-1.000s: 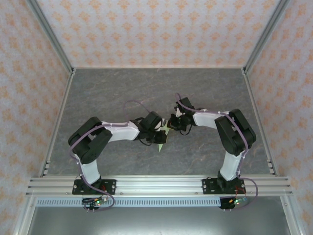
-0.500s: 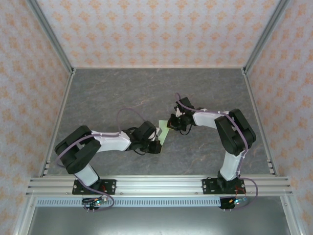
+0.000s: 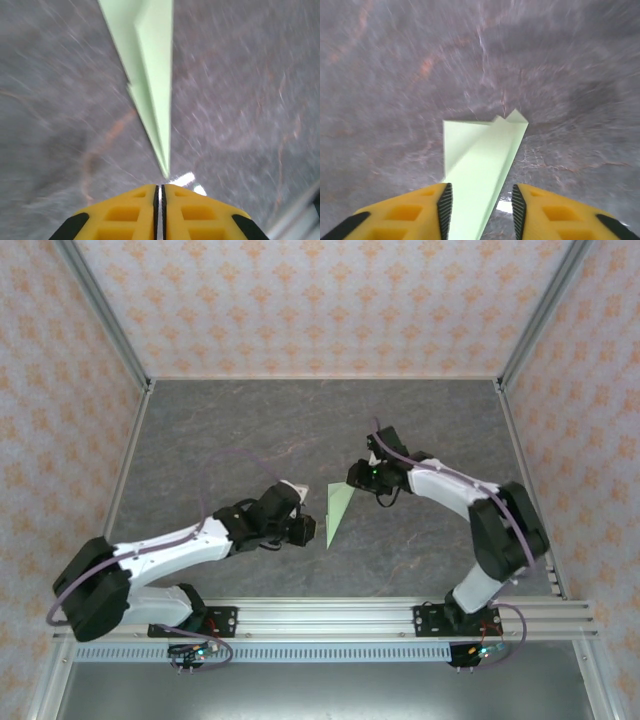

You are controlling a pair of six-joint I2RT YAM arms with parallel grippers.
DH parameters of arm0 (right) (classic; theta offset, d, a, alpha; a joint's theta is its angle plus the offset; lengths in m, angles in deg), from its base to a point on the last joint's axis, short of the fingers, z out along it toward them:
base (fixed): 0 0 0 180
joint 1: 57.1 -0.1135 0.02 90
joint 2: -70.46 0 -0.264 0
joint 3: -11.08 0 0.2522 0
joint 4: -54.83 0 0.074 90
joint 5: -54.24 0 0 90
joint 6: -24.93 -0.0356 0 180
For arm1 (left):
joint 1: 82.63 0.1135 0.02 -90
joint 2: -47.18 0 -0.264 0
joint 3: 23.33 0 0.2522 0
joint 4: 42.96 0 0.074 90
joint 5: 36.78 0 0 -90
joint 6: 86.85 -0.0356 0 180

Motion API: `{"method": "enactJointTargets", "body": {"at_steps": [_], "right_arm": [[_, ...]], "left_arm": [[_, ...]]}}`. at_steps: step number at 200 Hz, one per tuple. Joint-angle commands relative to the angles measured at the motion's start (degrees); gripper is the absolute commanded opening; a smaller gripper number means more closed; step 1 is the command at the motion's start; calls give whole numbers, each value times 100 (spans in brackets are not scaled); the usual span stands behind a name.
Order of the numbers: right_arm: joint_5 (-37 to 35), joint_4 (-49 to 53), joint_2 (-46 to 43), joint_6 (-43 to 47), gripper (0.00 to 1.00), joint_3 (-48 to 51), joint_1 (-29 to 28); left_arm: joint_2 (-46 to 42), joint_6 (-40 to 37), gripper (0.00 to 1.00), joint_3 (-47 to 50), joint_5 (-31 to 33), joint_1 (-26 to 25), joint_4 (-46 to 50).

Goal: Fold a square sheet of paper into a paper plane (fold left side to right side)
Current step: Turn over the paper plane at the center of the table.

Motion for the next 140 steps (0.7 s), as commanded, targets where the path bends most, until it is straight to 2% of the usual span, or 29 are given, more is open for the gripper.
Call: {"method": "enactJointTargets", "body": {"at_steps": [1,32,67,87,121,140], "right_arm": [[-1311,876,-608,-46,52,-225,-211],[-1740,1186,-620,-508,65,-184,-794],[-2404,1433,196,-863,72,-644,-1569],[-2592,1596,763,-893,73,-1050,-1846],[-2920,1898,1450,-934,73,-1518,-2052],[-2947,1925,1561,-966,64,-1533,-2061]], "left_arm": [[-449,92,17,-194,2035,-25,580],[-1008,519,34,-125,3122,-18,666],[-1399,1072,49,192,3521,-24,547],[-1501,1174,56,408,3498,-23,405],[-1616,1132,60,464,3538,-15,571],[-1703,1132,61,513,3541,-15,560]]}}
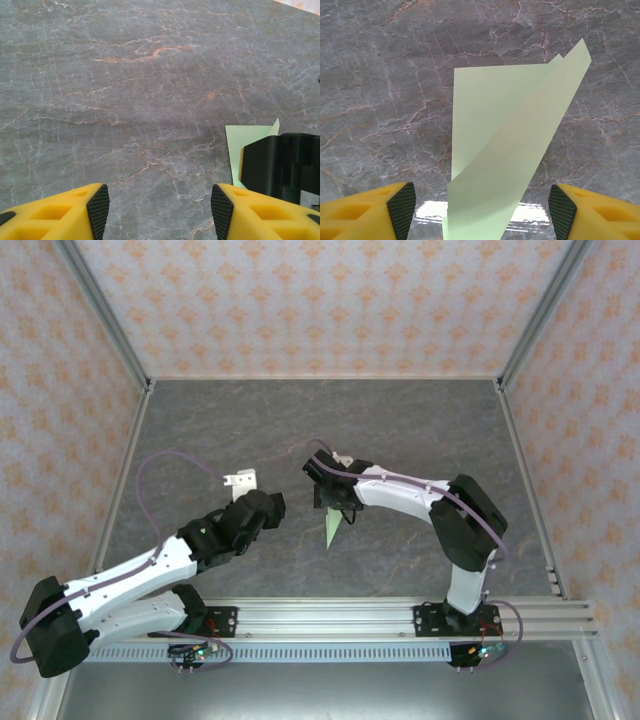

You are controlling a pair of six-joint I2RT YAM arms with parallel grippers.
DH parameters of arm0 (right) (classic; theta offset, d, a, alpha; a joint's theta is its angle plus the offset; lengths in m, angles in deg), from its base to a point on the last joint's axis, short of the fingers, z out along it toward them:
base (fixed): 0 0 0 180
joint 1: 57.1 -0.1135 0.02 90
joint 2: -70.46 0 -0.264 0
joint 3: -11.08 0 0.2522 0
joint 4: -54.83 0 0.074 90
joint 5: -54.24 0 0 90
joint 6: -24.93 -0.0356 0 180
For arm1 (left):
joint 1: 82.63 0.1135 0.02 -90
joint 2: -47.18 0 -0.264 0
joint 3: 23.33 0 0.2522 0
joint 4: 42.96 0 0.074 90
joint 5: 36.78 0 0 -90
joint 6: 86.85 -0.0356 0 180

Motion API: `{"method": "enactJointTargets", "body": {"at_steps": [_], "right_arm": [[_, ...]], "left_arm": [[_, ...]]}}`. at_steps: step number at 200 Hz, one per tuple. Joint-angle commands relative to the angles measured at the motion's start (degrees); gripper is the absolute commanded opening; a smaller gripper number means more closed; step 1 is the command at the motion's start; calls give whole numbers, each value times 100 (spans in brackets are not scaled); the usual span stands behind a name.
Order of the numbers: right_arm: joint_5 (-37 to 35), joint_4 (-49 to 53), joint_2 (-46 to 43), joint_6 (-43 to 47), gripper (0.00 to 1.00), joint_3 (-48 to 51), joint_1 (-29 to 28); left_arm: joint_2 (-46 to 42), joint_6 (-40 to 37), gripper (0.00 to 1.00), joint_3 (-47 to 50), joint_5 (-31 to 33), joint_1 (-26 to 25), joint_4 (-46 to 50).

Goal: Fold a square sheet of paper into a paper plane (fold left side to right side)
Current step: Turn over the paper plane at the center of the table.

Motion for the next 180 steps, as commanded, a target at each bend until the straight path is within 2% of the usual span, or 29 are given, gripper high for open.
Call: {"method": "enactJointTargets", "body": {"at_steps": [1,23,48,71,97,139,180], "right_arm": [[-503,446,168,-162,63,-215,-33],[-580,549,137,-116,47,-234,-33],[-594,655,55,-43,19,-217,-34],[-487,685,-102,31,0,-174,-33],[-2,301,-595,284,0,17,-31],[1430,-894,-1437,586,0,458,-33],[1990,-1939,-1803,582,0,1220,113]], "left_arm": [[-237,116,61,98,373,-19,84],[-275,133,62,119,415,-15,88],[-275,133,62,101,426,-15,112],[-275,124,63,92,445,-15,129],[-277,107,63,66,469,-21,158],[-284,111,63,39,531,-15,201],[-302,125,63,13,574,-18,284]]}}
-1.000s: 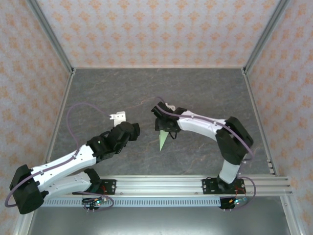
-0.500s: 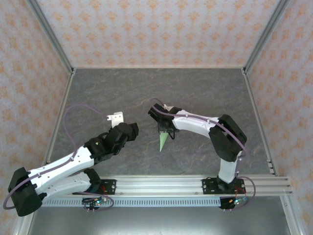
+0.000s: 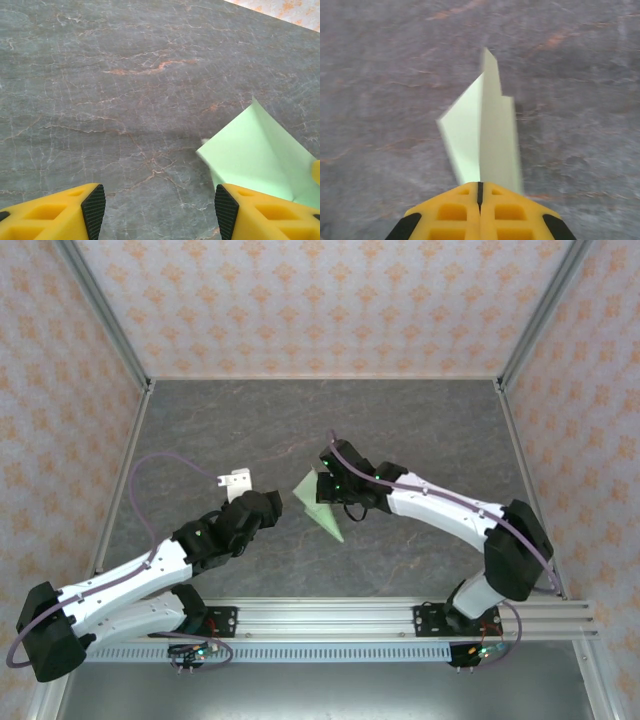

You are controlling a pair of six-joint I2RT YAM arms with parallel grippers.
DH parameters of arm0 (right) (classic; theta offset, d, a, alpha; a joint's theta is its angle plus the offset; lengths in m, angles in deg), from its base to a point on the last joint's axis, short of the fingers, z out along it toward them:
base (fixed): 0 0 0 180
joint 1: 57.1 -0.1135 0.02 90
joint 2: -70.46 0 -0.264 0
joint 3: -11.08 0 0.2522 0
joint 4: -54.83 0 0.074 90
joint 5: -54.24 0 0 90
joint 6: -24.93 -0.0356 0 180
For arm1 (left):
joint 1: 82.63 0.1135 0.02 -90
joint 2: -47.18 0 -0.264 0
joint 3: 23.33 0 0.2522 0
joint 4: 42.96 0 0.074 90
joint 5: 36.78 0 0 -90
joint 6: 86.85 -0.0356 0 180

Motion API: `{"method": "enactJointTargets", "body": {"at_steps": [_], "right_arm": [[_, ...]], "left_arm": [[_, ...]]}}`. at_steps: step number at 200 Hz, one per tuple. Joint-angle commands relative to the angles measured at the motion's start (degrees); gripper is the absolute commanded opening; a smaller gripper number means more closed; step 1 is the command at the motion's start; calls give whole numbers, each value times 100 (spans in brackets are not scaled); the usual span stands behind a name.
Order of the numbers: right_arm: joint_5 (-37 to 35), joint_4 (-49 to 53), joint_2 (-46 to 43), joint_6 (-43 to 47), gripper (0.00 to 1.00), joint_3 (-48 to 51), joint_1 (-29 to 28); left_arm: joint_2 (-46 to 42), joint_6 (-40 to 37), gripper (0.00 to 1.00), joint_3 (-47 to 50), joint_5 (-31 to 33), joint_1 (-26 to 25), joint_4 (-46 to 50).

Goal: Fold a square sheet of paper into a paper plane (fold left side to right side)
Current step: Turn over the paper plane at the center of the table.

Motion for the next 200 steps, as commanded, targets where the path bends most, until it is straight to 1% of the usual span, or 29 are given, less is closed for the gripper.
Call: {"method": "enactJointTargets", "body": {"at_steps": [1,34,45,54,65,80,100,115,127,154,171,185,200], "right_arm": [[560,-796,-101,61,0,518,121],[793,-1354,153,-126,0,1359,651],[758,-1395,222,-106,0,1551,812],[587,-1278,222,-41,0,1633,885],[326,-1037,138,96,8,1654,898],[-15,-569,-52,241,26,1574,898],[-319,-2,-346,404,37,1400,892],[-447,324,-532,506,41,1258,828],[-462,502,-608,616,42,1168,705],[-183,552,-462,762,43,1070,352],[-189,586,-268,773,48,1041,227],[-182,619,-112,804,54,1015,189],[-92,600,-6,875,57,1004,171]], "left_arm": [[-79,120,63,-22,325,-21,224],[-81,139,64,-31,316,-18,270],[-86,129,64,-52,309,-19,295],[-87,124,64,-66,306,-21,299],[-87,113,64,-66,283,-16,300],[-87,112,64,-72,273,-22,293],[-87,24,65,-74,220,-15,236],[-96,-89,68,-71,120,-22,147],[-124,-179,70,-62,16,-20,69],[-229,-297,74,11,-129,-21,-86],[-335,-354,78,93,-208,-18,-180],[-469,-409,81,183,-291,-17,-291],[-622,-518,88,286,-441,-19,-449]]}}
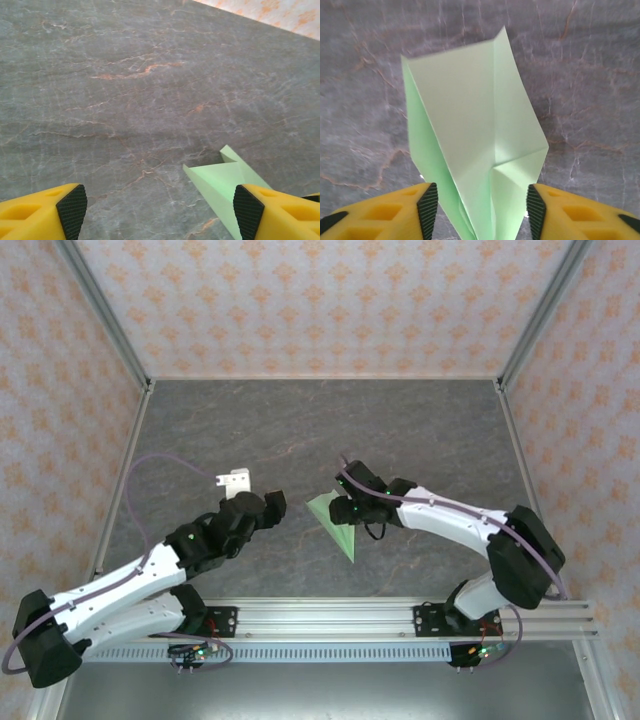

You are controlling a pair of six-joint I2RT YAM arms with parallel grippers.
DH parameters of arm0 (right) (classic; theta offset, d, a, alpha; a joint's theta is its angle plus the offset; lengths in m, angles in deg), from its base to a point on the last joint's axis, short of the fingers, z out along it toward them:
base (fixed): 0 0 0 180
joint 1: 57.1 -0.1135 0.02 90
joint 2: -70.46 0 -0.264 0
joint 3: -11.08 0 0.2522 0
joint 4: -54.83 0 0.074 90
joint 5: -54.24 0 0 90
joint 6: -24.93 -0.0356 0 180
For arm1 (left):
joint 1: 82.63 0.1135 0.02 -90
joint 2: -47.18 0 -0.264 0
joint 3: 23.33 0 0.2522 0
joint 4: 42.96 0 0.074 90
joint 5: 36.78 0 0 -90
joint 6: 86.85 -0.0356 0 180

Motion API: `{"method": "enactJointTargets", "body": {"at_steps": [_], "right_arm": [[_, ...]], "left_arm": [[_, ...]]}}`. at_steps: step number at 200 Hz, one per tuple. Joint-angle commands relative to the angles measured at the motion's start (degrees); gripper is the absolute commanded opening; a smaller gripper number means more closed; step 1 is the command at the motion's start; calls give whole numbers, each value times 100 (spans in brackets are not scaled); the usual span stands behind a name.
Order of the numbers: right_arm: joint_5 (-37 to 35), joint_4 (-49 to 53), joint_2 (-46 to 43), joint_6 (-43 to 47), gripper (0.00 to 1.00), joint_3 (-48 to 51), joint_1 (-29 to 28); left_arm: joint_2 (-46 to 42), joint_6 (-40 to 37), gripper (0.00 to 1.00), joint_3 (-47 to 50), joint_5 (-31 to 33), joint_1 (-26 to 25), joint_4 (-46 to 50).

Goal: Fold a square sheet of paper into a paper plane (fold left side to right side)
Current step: Turn over the paper plane at the center of the table, then pick up the paper plane at the center of the table.

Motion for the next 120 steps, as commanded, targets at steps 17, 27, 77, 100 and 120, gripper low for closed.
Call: {"method": "enactJointTargets", "body": {"at_steps": [17,27,77,100,120], "right_arm": [[155,239,298,243,57,-131,-51],[206,235,336,271,57,-146,-69],[395,155,489,256,51,-146,-113],[366,217,623,272,47,-210,-128],[393,226,719,297,45,-262,-140]], "left_arm": [[-382,-340,93,288,-278,-15,-464],[-439,-405,94,308,-343,-20,-498],[-491,-455,95,329,-331,-18,-449],[-500,-439,95,321,-315,-16,-440],[-504,-429,96,303,-281,-20,-381]]}}
